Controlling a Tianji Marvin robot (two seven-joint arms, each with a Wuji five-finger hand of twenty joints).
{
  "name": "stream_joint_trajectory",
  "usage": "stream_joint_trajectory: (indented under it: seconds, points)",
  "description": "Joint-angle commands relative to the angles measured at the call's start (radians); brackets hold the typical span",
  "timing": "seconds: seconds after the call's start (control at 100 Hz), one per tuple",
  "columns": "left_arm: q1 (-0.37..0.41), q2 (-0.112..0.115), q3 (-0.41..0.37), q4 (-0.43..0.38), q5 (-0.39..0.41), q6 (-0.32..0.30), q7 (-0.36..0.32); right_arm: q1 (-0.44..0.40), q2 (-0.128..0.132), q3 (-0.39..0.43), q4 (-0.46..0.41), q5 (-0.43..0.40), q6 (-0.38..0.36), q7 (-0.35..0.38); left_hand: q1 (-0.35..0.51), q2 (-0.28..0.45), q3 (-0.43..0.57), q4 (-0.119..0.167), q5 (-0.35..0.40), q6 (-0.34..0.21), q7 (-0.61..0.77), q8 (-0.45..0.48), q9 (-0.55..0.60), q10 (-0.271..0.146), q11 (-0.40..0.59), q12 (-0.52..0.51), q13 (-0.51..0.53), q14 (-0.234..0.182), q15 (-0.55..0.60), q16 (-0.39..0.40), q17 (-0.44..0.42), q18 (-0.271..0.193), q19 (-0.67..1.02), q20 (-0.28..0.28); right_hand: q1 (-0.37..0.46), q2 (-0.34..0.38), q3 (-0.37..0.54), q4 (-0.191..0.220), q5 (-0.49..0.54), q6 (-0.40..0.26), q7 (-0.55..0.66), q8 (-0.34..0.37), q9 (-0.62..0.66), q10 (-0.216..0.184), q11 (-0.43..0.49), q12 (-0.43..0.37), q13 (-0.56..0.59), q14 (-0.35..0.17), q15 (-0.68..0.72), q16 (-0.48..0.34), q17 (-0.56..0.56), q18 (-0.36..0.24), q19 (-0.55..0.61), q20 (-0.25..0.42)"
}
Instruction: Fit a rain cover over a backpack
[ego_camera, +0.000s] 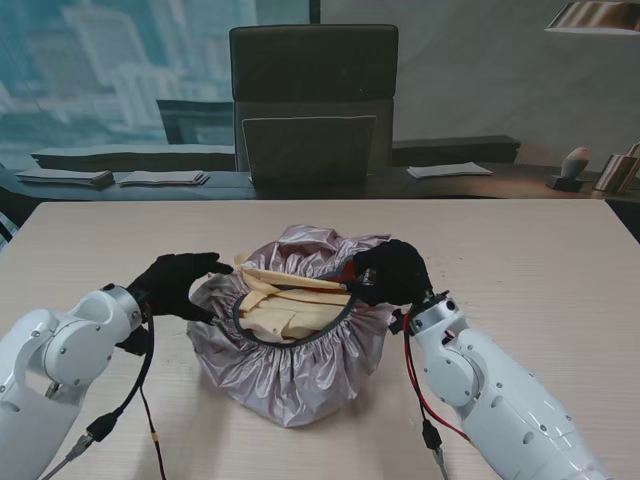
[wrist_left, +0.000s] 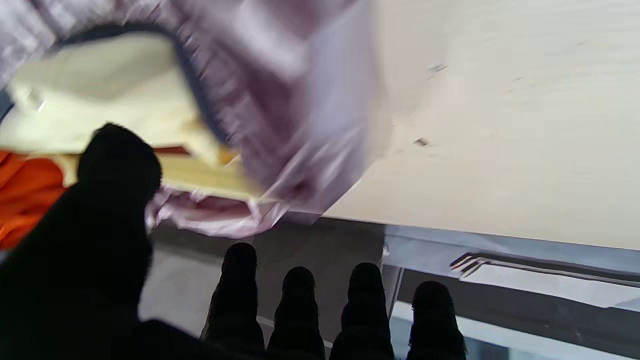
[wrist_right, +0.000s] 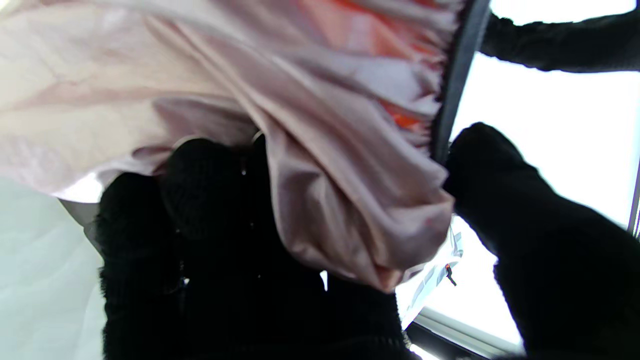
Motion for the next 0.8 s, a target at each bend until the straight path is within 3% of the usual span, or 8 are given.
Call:
stream_joint_trajectory:
  seconds: [0.0, 0.05, 0.27, 0.45, 0.74, 0.79]
  points:
    - [-0.005, -0.008, 0.009, -0.017, -0.019, -0.028, 0.005, -0.004, -0.006, -0.005, -0.012, 0.002, 0.005, 0.016, -0.053, -0.037, 0.001, -0.013, -0.038, 0.0, -0.024, -0.024, -0.038, 0.01, -0.025, 0.005, -0.043, -0.015, -0.043, -0.017, -0.024, -0.008, -0.055, 0.021, 0.013, 0.001, 0.008, 0.031, 0.043, 0.023, 0.008, -0.01, 0.047, 0.045, -0.01, -0.01, 0.029, 0.004, -0.001, -0.01, 0.008, 0.029, 0.003, 0.013]
    - [-0.015, -0.012, 0.026, -0.008, -0.062, -0.053, 0.023, -0.004, -0.006, -0.006, -0.013, 0.002, 0.005, 0.017, -0.07, -0.044, 0.008, -0.022, -0.036, -0.016, -0.007, -0.017, -0.035, 0.006, -0.023, 0.033, -0.042, -0.019, -0.054, -0.011, -0.023, -0.008, -0.079, 0.052, 0.014, 0.001, 0.007, 0.031, 0.043, 0.024, 0.008, -0.01, 0.048, 0.045, -0.01, -0.01, 0.029, 0.004, -0.002, -0.01, 0.008, 0.029, 0.003, 0.013]
    - [-0.112, -0.002, 0.177, 0.048, -0.124, -0.108, -0.023, -0.003, -0.003, -0.012, -0.016, 0.003, 0.007, 0.038, -0.14, -0.073, 0.047, -0.043, -0.036, -0.044, -0.124, -0.079, -0.061, -0.006, -0.1, -0.009, -0.082, -0.052, -0.202, -0.075, -0.022, -0.017, -0.272, 0.036, 0.015, 0.002, 0.006, 0.032, 0.042, 0.029, 0.006, -0.013, 0.047, 0.049, -0.013, -0.013, 0.029, 0.009, -0.007, -0.013, 0.01, 0.03, 0.002, 0.013]
    - [-0.197, 0.008, 0.3, 0.107, -0.063, -0.123, -0.054, -0.002, 0.001, -0.011, -0.017, -0.007, 0.0, 0.045, -0.144, -0.088, 0.06, -0.044, -0.03, -0.026, -0.147, -0.088, -0.063, 0.001, -0.112, -0.038, -0.089, -0.05, -0.23, -0.085, -0.014, -0.008, -0.32, 0.002, 0.015, 0.002, 0.004, 0.033, 0.043, 0.029, 0.007, -0.014, 0.048, 0.049, -0.013, -0.014, 0.029, 0.009, -0.007, -0.014, 0.01, 0.03, 0.002, 0.013]
    - [-0.299, 0.011, 0.434, 0.2, -0.022, -0.125, -0.058, -0.011, 0.006, 0.004, -0.03, -0.006, -0.018, 0.069, -0.113, -0.097, 0.038, -0.028, -0.039, 0.031, 0.084, 0.049, -0.063, 0.01, -0.104, -0.032, -0.089, -0.046, -0.225, -0.089, -0.009, 0.004, -0.332, -0.032, 0.017, 0.007, 0.001, 0.033, 0.043, 0.032, 0.009, -0.015, 0.047, 0.052, -0.011, -0.014, 0.028, 0.012, -0.004, -0.012, 0.009, 0.037, -0.001, 0.012]
    - [-0.312, 0.008, 0.457, 0.223, -0.006, -0.126, -0.034, -0.017, 0.006, 0.007, -0.038, -0.001, -0.02, 0.077, -0.087, -0.092, 0.028, -0.017, -0.046, 0.033, 0.174, 0.111, -0.064, 0.008, -0.092, -0.011, -0.089, -0.046, -0.216, -0.072, -0.011, 0.005, -0.326, -0.028, 0.018, 0.004, 0.0, 0.033, 0.044, 0.034, 0.01, -0.014, 0.048, 0.053, -0.01, -0.014, 0.029, 0.014, -0.002, -0.011, 0.009, 0.038, -0.002, 0.012]
